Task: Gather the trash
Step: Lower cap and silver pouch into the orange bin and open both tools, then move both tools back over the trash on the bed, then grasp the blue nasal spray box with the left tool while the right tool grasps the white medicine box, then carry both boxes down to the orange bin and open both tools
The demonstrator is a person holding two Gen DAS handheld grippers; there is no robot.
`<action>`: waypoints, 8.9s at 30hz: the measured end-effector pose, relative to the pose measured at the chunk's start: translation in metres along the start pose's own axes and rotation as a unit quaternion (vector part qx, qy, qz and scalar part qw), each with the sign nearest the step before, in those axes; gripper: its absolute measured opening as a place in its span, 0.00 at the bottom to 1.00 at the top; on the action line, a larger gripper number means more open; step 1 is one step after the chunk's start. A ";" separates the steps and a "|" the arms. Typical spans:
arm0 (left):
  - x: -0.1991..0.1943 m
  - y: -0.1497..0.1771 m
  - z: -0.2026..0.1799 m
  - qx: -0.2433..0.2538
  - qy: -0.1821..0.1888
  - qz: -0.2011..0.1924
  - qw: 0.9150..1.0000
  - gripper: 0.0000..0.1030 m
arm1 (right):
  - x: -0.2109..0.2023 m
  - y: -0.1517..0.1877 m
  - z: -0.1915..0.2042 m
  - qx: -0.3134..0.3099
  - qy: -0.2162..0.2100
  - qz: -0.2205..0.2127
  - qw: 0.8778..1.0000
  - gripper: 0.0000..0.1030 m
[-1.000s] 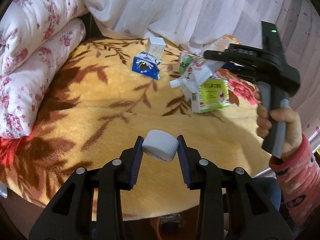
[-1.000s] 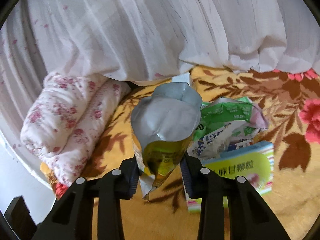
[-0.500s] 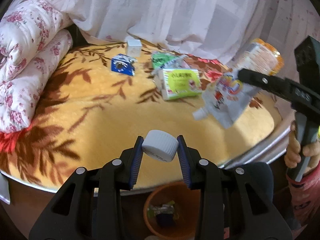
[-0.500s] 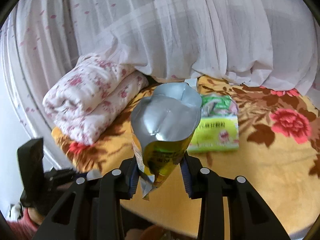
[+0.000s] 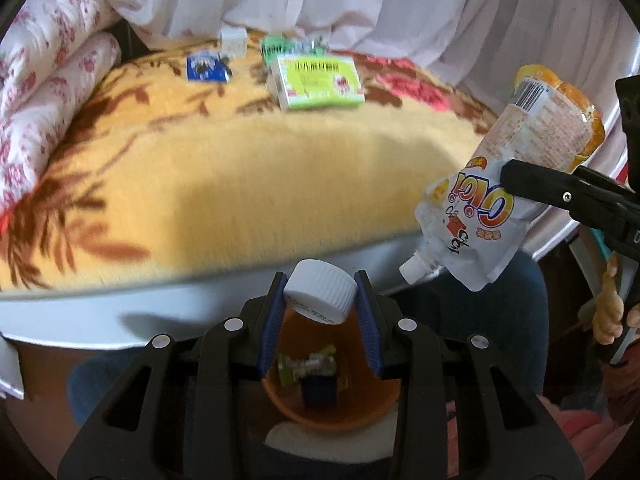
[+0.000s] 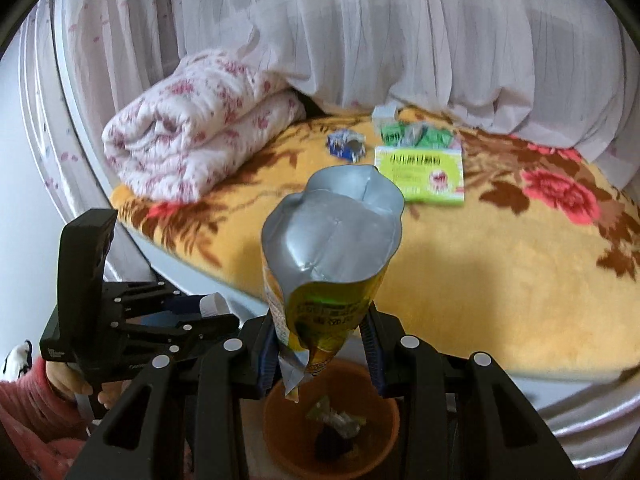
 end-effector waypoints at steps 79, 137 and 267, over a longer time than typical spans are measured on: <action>-0.003 -0.007 0.037 -0.043 -0.098 -0.013 0.994 0.86 | 0.035 0.005 -0.035 0.030 0.056 0.024 0.998 0.83; 0.022 -0.066 0.084 -0.099 -0.058 -0.020 0.993 0.87 | 0.152 -0.078 -0.160 0.172 0.253 0.057 0.950 0.41; 0.187 0.121 0.056 -0.009 -0.134 0.332 0.934 0.80 | 0.144 0.168 -0.002 0.074 -0.017 0.289 0.954 0.68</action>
Point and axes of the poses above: each gripper's, at about its wrist camera, not at the fingertips, and x roughly the way its jaws point, z to its left, y to its underside, the point moved 6 cm from there along x, roughly the way its jaws point, and after that the axes turned 14 degrees about -x, right-handed, at the moved point
